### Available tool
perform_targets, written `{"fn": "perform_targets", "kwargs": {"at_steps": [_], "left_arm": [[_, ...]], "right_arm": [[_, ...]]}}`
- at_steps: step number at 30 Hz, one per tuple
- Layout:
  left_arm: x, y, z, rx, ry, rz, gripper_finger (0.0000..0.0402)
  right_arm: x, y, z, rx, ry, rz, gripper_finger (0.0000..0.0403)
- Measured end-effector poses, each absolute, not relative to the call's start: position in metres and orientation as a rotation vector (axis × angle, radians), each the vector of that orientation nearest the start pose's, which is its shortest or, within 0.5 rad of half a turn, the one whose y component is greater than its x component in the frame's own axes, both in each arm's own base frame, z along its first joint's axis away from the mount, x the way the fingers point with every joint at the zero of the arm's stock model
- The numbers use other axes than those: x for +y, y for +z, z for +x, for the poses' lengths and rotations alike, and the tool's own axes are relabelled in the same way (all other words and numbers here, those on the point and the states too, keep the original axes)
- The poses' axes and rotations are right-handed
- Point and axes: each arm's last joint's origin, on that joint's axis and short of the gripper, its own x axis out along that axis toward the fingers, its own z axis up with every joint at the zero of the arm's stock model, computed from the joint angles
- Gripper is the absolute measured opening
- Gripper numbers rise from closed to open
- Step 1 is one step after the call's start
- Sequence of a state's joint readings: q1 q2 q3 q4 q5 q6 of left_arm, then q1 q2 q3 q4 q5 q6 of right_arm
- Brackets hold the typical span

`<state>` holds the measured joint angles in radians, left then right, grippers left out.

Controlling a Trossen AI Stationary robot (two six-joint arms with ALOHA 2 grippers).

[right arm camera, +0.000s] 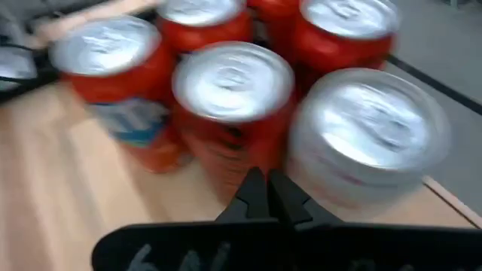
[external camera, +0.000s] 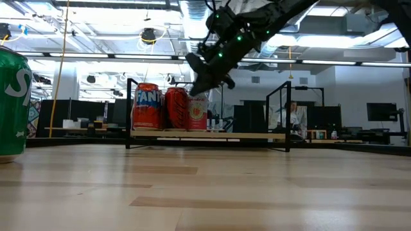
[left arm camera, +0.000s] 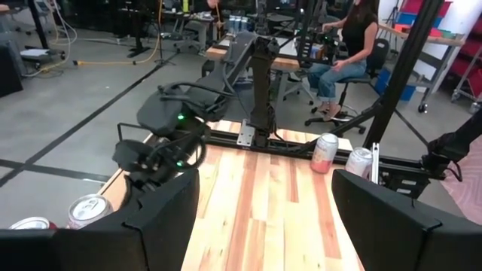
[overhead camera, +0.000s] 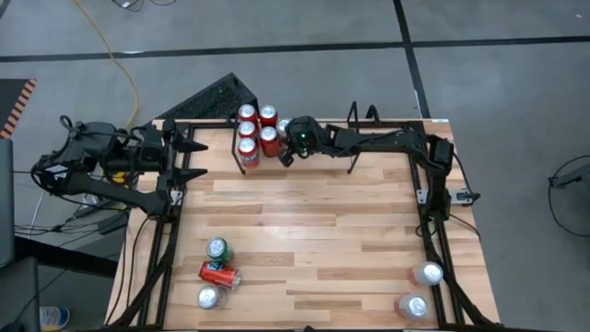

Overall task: Place canned beverage on shelf
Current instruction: Put the pink white soda can on the shelf

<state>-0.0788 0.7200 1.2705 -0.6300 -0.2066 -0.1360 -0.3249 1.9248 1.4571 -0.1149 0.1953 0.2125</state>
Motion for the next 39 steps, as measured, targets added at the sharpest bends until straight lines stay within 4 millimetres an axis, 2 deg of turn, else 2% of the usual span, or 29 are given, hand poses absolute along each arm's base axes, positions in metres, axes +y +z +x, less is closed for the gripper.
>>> {"fn": "perform_targets", "kwargs": {"at_steps": [39], "left_arm": [[-0.002, 0.448, 0.095, 0.085, 0.133, -0.106, 0.029]], "right_arm": [[-0.178, 0.24, 0.402, 0.528, -0.676, 0.315, 0.0]]}}
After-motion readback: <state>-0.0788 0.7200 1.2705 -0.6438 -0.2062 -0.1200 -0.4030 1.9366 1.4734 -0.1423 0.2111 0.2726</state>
